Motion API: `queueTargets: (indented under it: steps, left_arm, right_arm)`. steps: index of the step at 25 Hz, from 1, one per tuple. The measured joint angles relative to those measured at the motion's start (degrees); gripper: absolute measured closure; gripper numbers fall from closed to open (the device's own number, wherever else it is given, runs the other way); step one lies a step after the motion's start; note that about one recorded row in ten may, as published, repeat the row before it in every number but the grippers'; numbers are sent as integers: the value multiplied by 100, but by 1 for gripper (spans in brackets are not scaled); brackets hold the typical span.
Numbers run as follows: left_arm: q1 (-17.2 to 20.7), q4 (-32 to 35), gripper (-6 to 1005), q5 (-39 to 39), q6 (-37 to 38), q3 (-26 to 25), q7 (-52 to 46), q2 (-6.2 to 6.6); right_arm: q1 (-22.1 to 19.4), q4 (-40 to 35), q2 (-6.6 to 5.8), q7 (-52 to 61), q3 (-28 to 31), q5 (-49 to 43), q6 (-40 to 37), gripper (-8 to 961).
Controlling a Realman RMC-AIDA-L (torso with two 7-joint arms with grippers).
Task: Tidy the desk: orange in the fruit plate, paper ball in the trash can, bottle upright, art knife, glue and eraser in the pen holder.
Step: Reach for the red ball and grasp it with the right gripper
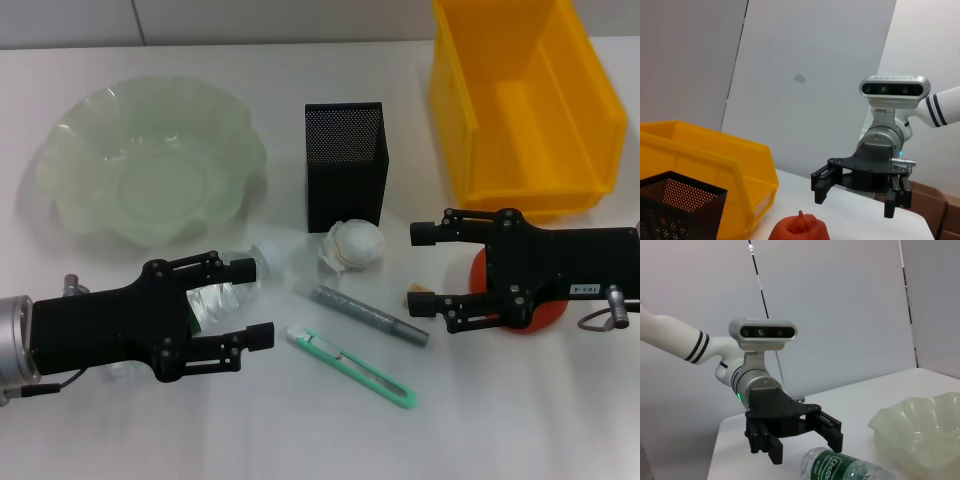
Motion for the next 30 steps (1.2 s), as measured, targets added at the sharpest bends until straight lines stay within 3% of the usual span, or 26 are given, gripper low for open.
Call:
queueTargets:
  steps: [30]
  left_arm:
    - [-15,0,215,-5,49,-8,10,0]
  right_arm:
    - [-9,-3,-12,79,55,12,-124,124]
